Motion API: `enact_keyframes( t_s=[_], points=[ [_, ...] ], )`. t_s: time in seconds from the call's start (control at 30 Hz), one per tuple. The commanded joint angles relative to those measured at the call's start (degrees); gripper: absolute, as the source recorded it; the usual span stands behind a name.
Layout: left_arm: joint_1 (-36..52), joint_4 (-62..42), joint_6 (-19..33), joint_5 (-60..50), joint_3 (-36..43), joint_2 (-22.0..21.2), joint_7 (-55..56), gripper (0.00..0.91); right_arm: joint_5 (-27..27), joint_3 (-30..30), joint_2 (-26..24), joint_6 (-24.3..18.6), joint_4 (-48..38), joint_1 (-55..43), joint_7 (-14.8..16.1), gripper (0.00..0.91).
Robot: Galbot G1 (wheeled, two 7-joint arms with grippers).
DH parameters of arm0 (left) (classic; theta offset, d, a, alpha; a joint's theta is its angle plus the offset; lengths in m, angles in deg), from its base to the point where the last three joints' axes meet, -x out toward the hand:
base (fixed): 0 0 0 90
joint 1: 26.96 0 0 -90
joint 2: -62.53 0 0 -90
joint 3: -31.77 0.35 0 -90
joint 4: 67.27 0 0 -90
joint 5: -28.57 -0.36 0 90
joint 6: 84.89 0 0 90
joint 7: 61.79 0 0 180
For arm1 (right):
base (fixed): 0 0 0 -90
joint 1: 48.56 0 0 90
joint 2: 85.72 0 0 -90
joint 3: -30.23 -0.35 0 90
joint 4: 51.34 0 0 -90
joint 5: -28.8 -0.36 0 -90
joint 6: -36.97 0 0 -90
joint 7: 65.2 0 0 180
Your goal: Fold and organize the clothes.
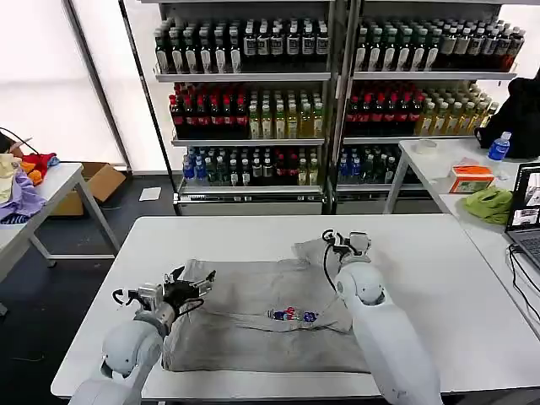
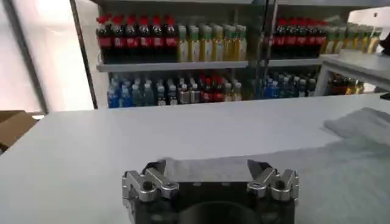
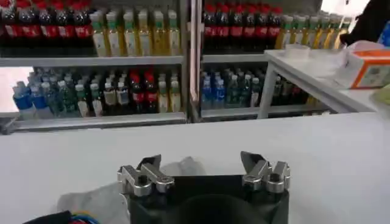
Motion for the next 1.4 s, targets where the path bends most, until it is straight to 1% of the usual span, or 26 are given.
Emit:
enact_keyframes(
  t_s=[0.03,0.33,0.77,0.83,0.97,1.13,1.17,1.2,1.23,1.27,1.3,1.33,1.37,1.4],
  points=[
    [10.4,-13.6,0.2,-0.1,2.2,0.5,1.6,0.907,-1.0,0.4,1.6,0.1,-6.9,-4.1,0.7,0.907],
    [12.6,-17.2,0.2,-1.6,2.8,-0.4,2.8,0.907,-0.9,0.9,1.8,0.1,-6.5,-3.3,0.6,0.907],
    [13.5,-19.0,-0.7,-1.6,3.8,-1.3,2.4,0.907,-0.6,1.8,1.7,0.1,-9.6,-4.2,0.6,0.907],
    [13.1,-18.4,-0.8,-1.4,3.7,-1.2,2.4,0.907,-0.7,1.8,1.6,0.1,-9.4,-4.0,0.5,0.907],
    [10.6,-14.6,-1.7,-1.1,3.9,0.3,2.2,0.907,-0.7,1.7,1.4,0.1,-8.8,-3.4,0.5,0.907],
    [9.7,-13.9,-2.0,-1.2,3.7,0.0,2.3,0.907,-0.6,1.7,1.7,0.1,-9.1,-3.0,0.6,0.907],
    [9.4,-13.8,-2.1,-1.2,3.7,0.0,2.3,0.826,-0.6,1.8,1.9,0.2,-9.1,-2.7,0.7,0.907],
    [9.0,-13.6,-2.1,-1.1,3.8,-0.1,2.1,0.736,-0.4,1.8,2.1,0.1,-9.1,-2.4,0.7,0.846],
    [8.7,-13.5,-2.1,-1.1,3.9,-0.1,2.0,0.524,-0.2,1.8,2.2,0.1,-9.1,-2.2,0.7,0.816],
    [8.7,-13.4,-2.1,-1.2,4.0,-0.2,1.9,0.252,0.1,1.7,2.4,0.1,-9.1,-2.0,0.6,0.786],
    [8.6,-13.4,-2.2,-1.2,4.1,-0.3,1.9,0.171,0.1,1.7,2.5,0.1,-9.0,-1.6,0.4,0.756],
    [8.6,-13.4,-2.1,-1.1,4.0,-0.4,1.8,0.04,0.1,1.7,2.5,0.1,-8.9,-1.5,0.4,0.635],
    [8.6,-13.4,-2.1,-1.1,4.0,-0.4,1.8,0.03,0.1,1.7,2.3,0.1,-8.6,-1.2,0.3,0.453],
    [8.6,-13.4,-2.1,-1.0,4.1,-0.5,1.7,0.01,0.0,1.6,2.2,0.1,-8.4,-0.9,0.3,0.252]
  ],
)
